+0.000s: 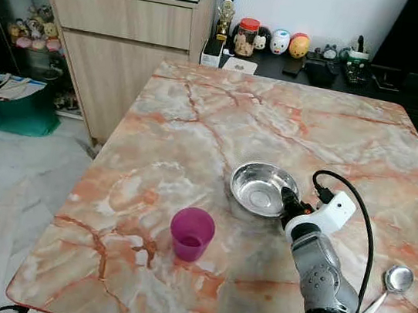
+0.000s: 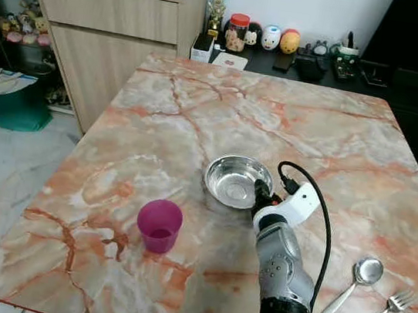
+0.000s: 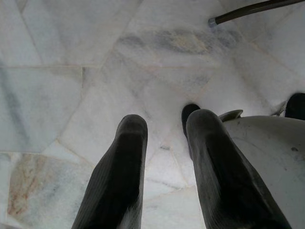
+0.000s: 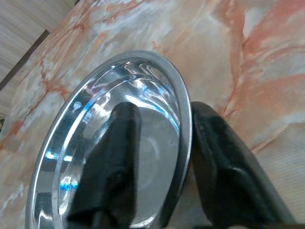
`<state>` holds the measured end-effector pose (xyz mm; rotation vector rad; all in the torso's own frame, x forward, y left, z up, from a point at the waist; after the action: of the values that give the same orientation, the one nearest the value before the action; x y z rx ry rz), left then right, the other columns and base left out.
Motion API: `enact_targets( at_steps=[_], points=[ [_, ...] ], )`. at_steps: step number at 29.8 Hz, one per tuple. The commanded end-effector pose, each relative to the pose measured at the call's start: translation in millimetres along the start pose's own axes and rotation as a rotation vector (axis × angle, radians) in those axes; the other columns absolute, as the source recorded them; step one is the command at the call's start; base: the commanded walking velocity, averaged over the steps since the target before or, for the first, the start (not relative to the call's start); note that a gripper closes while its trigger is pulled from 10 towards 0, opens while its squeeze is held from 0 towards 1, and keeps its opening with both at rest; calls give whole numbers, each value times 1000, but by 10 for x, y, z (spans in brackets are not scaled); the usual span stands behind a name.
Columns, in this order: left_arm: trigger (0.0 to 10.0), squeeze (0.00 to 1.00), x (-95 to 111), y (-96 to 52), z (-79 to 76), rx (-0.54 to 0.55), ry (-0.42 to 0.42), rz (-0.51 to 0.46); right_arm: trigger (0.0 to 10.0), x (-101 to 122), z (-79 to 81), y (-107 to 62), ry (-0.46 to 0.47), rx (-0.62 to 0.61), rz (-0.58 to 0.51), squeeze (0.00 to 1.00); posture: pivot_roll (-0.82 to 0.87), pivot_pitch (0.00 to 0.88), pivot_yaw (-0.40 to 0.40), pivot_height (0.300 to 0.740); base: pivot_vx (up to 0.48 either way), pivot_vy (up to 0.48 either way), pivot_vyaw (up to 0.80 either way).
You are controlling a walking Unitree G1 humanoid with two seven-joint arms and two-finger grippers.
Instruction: Setting the table
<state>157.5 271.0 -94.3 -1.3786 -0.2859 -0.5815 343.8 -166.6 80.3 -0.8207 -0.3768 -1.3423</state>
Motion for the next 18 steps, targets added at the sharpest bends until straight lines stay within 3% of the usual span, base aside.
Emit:
enact_targets(
  at_steps=[1, 3, 4, 18],
  points=[
    [10000, 0, -54, -17, 32, 0, 18, 25, 10000, -13, 24, 18, 0, 0, 10, 980, 53, 0, -22, 740, 0, 0, 0],
    [10000, 0, -55, -17, 32, 0, 17, 25, 10000, -18, 16, 16, -1, -4, 11, 980, 53, 0, -22, 740, 0, 0, 0],
    [10000, 0, -57, -17, 30, -3, 16, 27, 10000, -31, 5, 16, -6, -9, 16, 0, 53, 0, -21, 740, 0, 0, 0],
    [10000, 0, -54, -16, 27, -6, 18, 26, 10000, -87, -6, 25, 19, -13, 45, 0, 55, 0, -22, 740, 0, 0, 0]
  ],
)
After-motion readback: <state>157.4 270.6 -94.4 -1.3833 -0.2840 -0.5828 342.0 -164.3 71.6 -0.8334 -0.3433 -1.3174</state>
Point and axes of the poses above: a point about 5 cm out from each wrist's last joint towards the gripper, its own y axis pointing out of the wrist towards the gripper, its own x axis along the axis of the wrist's last joint, z = x × y, the point moved 2 cm from there along y, pointing out of the wrist towards the gripper, and after that the axes turned 5 degrees about y, right-handed, at the moved point
